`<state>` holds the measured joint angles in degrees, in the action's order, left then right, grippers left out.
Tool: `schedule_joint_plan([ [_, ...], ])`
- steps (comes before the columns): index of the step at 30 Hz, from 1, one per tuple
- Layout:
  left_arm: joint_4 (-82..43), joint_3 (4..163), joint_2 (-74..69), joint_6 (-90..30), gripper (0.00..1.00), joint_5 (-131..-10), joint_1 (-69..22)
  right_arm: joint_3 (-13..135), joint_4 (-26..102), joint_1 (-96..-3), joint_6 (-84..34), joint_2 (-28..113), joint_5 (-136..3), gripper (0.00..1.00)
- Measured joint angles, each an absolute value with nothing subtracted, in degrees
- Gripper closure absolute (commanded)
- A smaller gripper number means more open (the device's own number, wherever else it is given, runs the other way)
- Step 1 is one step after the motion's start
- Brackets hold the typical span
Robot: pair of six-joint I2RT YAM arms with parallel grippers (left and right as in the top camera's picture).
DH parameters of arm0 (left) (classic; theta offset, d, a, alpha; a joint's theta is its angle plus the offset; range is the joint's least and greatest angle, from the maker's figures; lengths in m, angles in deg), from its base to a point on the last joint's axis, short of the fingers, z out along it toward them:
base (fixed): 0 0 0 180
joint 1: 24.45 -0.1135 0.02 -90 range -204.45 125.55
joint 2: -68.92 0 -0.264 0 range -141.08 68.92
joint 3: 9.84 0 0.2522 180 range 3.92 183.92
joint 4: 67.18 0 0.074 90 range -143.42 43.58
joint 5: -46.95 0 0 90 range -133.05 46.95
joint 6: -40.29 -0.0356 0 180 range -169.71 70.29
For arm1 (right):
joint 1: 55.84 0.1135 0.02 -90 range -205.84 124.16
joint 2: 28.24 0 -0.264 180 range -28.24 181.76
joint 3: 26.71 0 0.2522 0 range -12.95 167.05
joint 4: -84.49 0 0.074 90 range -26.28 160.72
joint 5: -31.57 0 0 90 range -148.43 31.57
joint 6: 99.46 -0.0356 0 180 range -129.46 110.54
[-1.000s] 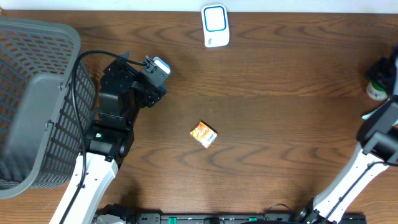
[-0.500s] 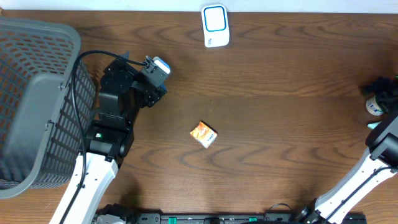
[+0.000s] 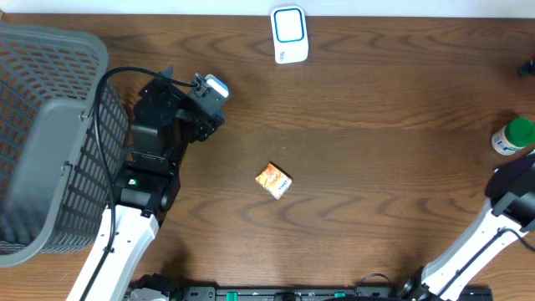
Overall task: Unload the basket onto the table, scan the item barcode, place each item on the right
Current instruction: 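Carry the jar away to the right edge of the table, then reach the right gripper down to the orange snack pack and grasp it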
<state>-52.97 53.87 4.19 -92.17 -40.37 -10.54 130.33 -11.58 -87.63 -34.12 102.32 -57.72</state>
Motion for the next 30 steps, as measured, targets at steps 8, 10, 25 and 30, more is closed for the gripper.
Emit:
schedule_joint_plan([
  [8, -57.7, 53.9, 5.9, -92.2, 0.02, -40.4, -10.5, 129.5, -18.7, -71.3, -40.6, 97.5, -70.4, 0.01],
  [10, -57.8, 53.9, 8.0, -92.2, 0.02, -40.3, -10.5, 125.6, -18.7, -66.3, -42.1, 97.8, -73.8, 0.01],
  [25, -71.7, 53.9, 25.9, -74.4, 0.02, -12.0, -10.5, 97.1, -2.7, -30.6, -62.9, 98.9, -76.8, 0.01],
  [30, -71.3, 53.9, 25.1, -71.9, 0.02, -9.6, -10.5, 93.3, -0.4, -23.7, -69.0, 98.9, -75.2, 0.01],
])
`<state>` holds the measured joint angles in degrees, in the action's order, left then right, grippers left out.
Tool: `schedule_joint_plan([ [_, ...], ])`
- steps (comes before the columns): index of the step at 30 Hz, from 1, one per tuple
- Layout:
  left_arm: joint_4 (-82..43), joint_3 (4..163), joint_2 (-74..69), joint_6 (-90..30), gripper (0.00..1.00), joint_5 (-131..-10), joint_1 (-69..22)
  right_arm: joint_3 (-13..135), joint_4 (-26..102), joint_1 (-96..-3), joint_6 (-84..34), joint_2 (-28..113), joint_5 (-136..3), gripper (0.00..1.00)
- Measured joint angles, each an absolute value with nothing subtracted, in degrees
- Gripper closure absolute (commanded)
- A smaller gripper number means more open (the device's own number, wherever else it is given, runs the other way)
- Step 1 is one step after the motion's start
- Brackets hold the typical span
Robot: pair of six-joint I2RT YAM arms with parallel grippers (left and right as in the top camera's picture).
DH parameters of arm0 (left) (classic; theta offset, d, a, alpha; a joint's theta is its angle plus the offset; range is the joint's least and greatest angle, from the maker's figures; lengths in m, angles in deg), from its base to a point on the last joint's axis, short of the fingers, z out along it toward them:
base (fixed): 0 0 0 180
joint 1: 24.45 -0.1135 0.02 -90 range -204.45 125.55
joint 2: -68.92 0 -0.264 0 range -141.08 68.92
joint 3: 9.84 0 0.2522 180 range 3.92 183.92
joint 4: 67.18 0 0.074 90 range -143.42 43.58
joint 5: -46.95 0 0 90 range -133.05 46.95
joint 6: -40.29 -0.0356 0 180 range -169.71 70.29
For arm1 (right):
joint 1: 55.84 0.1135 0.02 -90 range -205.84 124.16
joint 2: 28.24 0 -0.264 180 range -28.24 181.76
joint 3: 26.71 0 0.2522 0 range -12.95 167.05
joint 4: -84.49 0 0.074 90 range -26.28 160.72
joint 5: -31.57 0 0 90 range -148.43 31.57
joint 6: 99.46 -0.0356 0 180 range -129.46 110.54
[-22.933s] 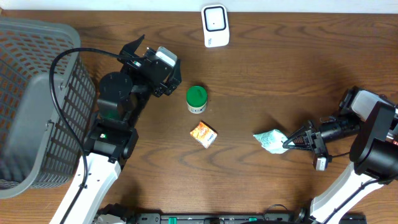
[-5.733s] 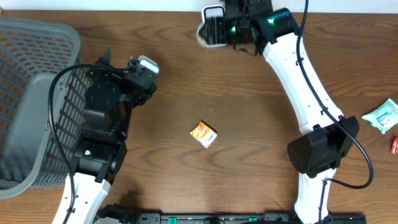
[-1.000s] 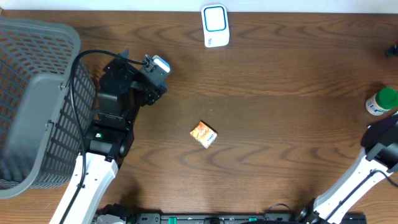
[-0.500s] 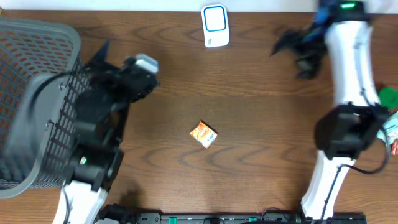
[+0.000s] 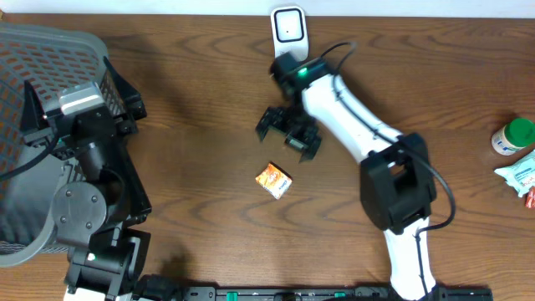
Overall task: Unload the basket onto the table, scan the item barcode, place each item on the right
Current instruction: 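Reach the right gripper down to the orange snack pack and grasp it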
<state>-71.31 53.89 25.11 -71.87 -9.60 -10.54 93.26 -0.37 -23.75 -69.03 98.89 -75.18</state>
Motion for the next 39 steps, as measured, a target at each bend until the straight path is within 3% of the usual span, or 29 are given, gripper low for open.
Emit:
schedule_joint_plan([
  [16, -71.3, 53.9, 25.0, -70.5, 0.02, -8.3, -10.5, 80.7, 6.1, -14.0, -85.6, 98.5, -70.0, 0.01],
  [21, -71.3, 53.9, 24.9, -70.5, 0.02, -8.2, -10.5, 76.1, 9.8, -13.2, -89.4, 96.1, -71.0, 0.18],
  [31, -70.1, 53.9, 24.9, -70.5, 0.02, -8.2, -10.5, 75.1, 9.8, -13.8, -85.8, 95.7, -71.9, 0.22],
  [33, -70.1, 53.9, 25.0, -70.5, 0.02, -8.2, -10.5, 74.9, 9.4, -14.6, -83.0, 95.7, -72.5, 0.20],
  [34, -70.1, 53.9, 24.9, -70.5, 0.02, -8.2, -10.5, 74.8, 9.3, -15.0, -81.6, 95.7, -72.6, 0.06],
  [35, -70.1, 53.9, 24.9, -70.5, 0.02, -8.2, -10.5, 74.7, 9.1, -15.4, -79.9, 95.7, -72.9, 0.02],
  [39, -70.1, 53.9, 25.0, -70.5, 0.02, -8.2, -10.5, 74.4, 9.0, -17.3, -72.0, 95.7, -73.0, 0.01],
])
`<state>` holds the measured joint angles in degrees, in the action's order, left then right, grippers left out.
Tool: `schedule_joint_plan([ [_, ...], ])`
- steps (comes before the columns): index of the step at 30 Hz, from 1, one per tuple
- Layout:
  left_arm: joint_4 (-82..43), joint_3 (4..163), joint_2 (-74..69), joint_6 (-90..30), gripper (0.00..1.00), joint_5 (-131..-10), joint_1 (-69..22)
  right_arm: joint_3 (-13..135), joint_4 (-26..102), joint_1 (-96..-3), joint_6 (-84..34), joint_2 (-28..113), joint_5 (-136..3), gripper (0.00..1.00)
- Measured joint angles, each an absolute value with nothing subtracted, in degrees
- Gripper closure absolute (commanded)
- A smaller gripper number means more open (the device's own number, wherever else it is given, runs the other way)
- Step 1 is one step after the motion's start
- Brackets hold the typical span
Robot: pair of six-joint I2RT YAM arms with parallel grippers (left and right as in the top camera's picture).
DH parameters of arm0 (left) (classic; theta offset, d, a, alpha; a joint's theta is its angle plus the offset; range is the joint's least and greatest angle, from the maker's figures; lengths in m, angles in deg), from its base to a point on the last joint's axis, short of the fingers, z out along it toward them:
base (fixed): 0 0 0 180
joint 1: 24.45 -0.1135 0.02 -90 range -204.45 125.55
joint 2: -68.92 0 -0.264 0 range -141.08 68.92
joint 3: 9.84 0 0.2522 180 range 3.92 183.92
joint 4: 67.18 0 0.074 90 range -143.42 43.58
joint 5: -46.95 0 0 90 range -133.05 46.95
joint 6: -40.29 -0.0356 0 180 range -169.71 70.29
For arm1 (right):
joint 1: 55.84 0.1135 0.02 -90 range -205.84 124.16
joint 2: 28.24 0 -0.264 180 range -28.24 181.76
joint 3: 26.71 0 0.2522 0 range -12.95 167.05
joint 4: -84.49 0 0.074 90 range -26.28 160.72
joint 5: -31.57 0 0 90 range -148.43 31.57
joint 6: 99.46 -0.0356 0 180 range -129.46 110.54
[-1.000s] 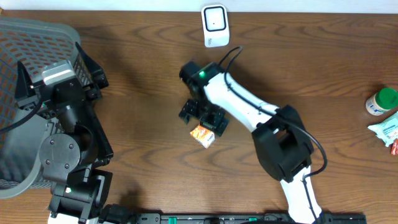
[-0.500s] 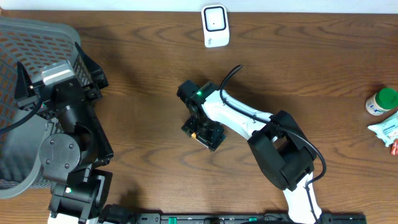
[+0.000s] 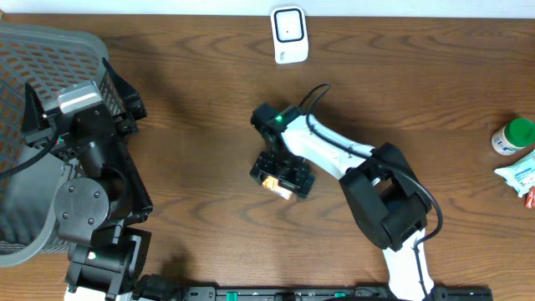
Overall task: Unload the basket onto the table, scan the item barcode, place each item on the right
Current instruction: 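Reach the right gripper down to the orange snack pack and grasp it, then lift the orange pack from the table with the right gripper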
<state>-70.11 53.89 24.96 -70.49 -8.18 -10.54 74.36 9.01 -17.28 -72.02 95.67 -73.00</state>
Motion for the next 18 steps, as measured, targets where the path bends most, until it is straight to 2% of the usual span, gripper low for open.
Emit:
schedule_joint_plan([
  [2, -69.9, 53.9, 25.0, -70.5, 0.02, -8.2, -10.5, 74.3, 9.2, -18.1, -68.6, 95.7, -72.4, 0.03],
  [5, -69.9, 53.9, 24.9, -70.5, 0.02, -8.2, -10.5, 74.3, 8.8, -19.0, -64.8, 95.7, -71.3, 0.15],
  [12, -69.7, 53.9, 24.9, -70.5, 0.02, -8.2, -10.5, 74.3, 8.8, -19.5, -61.7, 95.6, -69.9, 0.32],
  [18, -69.0, 53.9, 24.9, -70.5, 0.02, -8.2, -10.5, 74.3, 9.1, -19.5, -61.2, 95.5, -69.3, 0.34],
])
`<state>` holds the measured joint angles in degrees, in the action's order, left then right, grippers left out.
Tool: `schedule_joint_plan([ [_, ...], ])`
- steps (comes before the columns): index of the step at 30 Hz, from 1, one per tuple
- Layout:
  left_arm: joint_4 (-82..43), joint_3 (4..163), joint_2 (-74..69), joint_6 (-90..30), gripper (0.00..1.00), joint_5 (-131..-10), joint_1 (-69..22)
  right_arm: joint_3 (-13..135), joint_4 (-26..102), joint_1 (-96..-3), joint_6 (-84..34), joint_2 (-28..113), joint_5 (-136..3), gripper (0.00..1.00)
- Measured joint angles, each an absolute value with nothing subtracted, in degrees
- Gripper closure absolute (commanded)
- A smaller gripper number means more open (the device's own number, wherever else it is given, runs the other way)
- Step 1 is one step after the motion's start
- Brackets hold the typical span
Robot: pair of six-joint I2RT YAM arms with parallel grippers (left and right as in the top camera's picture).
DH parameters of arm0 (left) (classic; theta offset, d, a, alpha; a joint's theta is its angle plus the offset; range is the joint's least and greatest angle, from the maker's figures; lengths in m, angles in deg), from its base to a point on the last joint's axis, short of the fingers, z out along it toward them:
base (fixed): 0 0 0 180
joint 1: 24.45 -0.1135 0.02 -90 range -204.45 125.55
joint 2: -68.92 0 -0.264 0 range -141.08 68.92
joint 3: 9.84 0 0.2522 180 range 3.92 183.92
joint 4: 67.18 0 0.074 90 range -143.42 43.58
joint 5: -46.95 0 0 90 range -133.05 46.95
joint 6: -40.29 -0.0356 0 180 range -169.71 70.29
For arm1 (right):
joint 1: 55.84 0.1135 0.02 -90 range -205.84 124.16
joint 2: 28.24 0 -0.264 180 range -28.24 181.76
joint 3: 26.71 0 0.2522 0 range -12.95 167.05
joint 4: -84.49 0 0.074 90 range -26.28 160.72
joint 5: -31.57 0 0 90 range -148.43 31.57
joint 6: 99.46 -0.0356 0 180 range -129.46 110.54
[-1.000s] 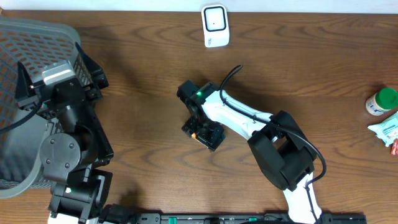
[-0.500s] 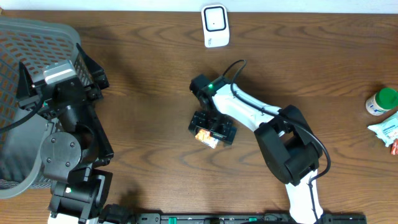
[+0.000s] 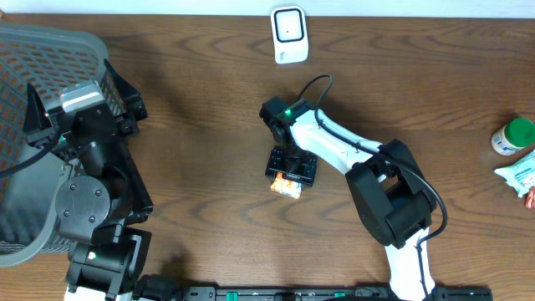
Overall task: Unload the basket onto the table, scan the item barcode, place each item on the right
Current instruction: 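Lift the orange pack from the table with the right gripper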
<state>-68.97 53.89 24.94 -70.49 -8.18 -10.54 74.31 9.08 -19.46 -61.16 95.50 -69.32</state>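
Note:
A small orange box [image 3: 288, 187] lies on the brown table near its middle. My right gripper [image 3: 290, 170] reaches in from the lower right and stands over the box's far side. Its fingers are close together on the box, and only the near end shows below them. The white scanner [image 3: 289, 34] with a dark-rimmed window stands at the table's far edge, well behind the box. My left gripper [image 3: 84, 104] is drawn back at the left by the basket, and its fingers cannot be made out.
A large grey mesh basket [image 3: 33, 58] fills the far left. A green-capped white bottle [image 3: 513, 135] and a pale packet [image 3: 520, 176] sit at the right edge. A black cable loops above the right wrist.
The right gripper's fingers stood wide around the orange box; now they are drawn in on it. Box and gripper sit slightly further right. The left arm has not moved.
First the left arm reached over the table with a white-and-blue item at its tip, and the right arm stood at the right edge. Then the left arm was back by the basket and the right gripper hung open behind the box. Later it straddled the box, now shut.

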Motion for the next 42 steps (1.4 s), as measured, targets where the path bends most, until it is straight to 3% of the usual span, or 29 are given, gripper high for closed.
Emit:
schedule_joint_plan([
  [6, -68.8, 53.9, 24.9, -70.5, 0.02, -8.2, -10.5, 74.3, 9.3, -19.5, -60.5, 95.4, -68.7, 0.41],
  [15, -68.8, 53.9, 24.7, -70.5, 0.02, -8.2, -10.5, 79.9, 1.6, -23.6, -52.9, 97.9, -66.9, 0.38],
  [30, -65.5, 53.9, 21.8, -70.5, 0.02, -14.4, -10.5, 84.5, -18.6, -26.2, -26.1, 98.5, -85.1, 0.39],
  [42, -65.0, 53.9, 20.0, -70.5, 0.02, -17.7, -10.5, 84.6, -26.7, -26.2, -21.2, 98.5, -91.2, 0.38],
])
